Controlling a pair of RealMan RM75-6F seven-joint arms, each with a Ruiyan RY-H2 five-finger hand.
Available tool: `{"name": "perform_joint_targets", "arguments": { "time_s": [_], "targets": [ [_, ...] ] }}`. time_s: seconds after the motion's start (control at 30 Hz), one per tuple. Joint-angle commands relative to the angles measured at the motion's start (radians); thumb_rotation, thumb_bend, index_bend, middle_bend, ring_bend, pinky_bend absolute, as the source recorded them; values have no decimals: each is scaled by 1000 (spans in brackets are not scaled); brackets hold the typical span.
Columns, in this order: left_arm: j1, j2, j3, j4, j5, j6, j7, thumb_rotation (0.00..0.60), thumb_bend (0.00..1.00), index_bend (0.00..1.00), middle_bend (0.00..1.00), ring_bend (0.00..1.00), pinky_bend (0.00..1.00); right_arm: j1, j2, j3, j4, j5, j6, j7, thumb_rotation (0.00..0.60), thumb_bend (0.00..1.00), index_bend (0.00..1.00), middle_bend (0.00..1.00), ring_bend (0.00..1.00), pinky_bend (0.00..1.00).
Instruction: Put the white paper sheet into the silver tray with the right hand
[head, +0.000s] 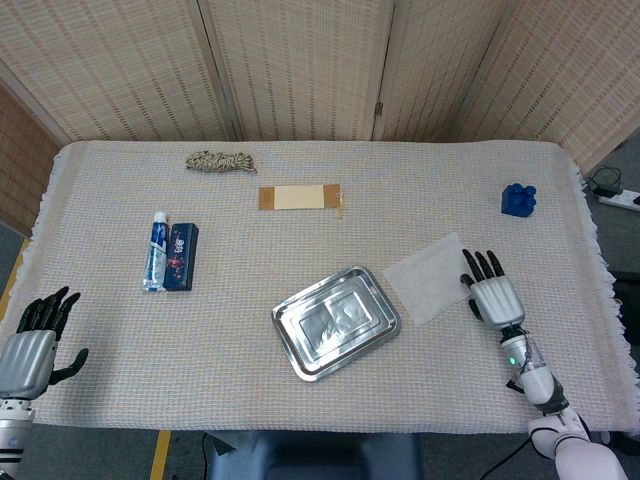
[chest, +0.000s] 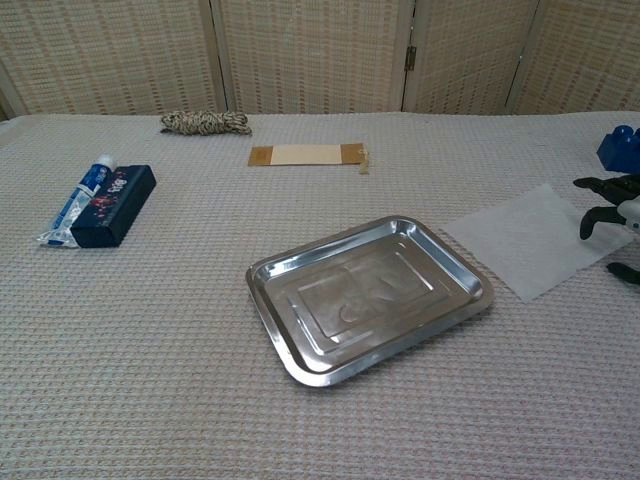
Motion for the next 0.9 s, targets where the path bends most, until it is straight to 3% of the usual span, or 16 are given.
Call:
{"name": "perform_joint_targets", "arguments": {
  "time_s": [0.03,0.4,0.6,0.9],
  "targets": [
    [2,5,-1,-7,0,4,-9,600,397,0,0,0,0,5,-4,-1,-1,2,-10,2,600,427,367,0,0,0],
    [12,8,-11,-13,-10,29,3,600,397,0,0,0,0,28,-34,10,9,17,-18,14,600,427,371,0,0,0],
    [14,5,-20,-10,-30,31,17,600,398,0,1,0,0,47,-52,20,20,32,-52,35,600,427,459,2,0,0],
    [16,1,-32,-10,-53,34,25,600,398,0,1,0,0,54,-63,27,28,37,-21,79,600,427,587,95,0,0]
  ]
}}
